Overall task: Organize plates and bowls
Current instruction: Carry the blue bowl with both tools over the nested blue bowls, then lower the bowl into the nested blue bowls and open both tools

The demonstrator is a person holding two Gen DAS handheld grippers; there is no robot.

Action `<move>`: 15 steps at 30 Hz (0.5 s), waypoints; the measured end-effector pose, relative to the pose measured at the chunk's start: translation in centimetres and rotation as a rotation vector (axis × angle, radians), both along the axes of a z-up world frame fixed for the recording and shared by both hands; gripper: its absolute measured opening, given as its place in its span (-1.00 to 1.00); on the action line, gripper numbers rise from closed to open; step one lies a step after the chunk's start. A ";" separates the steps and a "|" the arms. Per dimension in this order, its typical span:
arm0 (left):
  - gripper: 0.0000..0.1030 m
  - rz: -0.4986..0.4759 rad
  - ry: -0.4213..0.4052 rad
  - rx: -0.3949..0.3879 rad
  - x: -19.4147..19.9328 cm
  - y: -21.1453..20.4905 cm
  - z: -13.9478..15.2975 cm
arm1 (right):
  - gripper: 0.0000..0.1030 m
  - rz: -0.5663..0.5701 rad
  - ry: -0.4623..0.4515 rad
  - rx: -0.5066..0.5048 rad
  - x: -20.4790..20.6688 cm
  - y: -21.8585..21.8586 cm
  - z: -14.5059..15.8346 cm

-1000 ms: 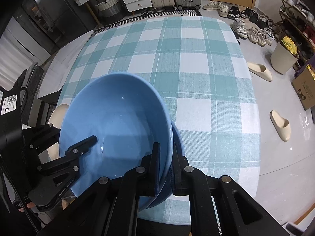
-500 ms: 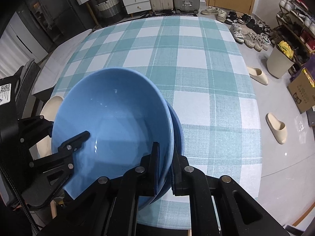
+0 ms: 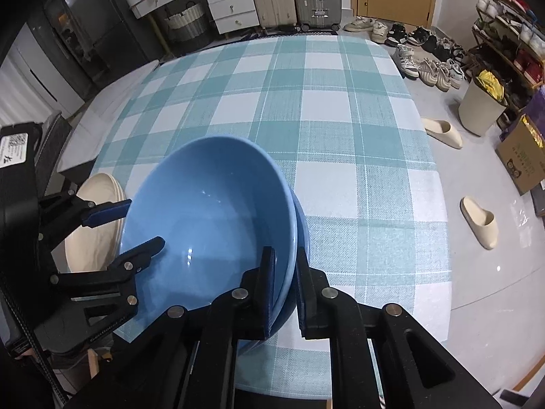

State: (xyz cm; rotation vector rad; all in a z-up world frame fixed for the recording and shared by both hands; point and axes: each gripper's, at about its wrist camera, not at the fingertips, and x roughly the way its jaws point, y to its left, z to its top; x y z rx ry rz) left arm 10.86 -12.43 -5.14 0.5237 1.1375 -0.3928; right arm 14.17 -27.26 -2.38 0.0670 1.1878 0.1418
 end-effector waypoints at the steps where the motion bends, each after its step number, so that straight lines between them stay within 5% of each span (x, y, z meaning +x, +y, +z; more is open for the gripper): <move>1: -0.09 0.012 0.000 -0.016 0.0 0.3 0.1 | -0.79 0.000 0.000 -0.001 0.0 -0.1 0.0; 9: -0.09 0.094 -0.027 -0.190 -0.9 1.8 1.7 | -0.79 -0.021 -0.028 0.036 -0.4 -0.9 0.6; 15: -0.05 0.172 -0.101 -0.316 -2.4 3.1 3.0 | -0.79 -0.049 -0.158 0.139 -1.9 -1.9 2.7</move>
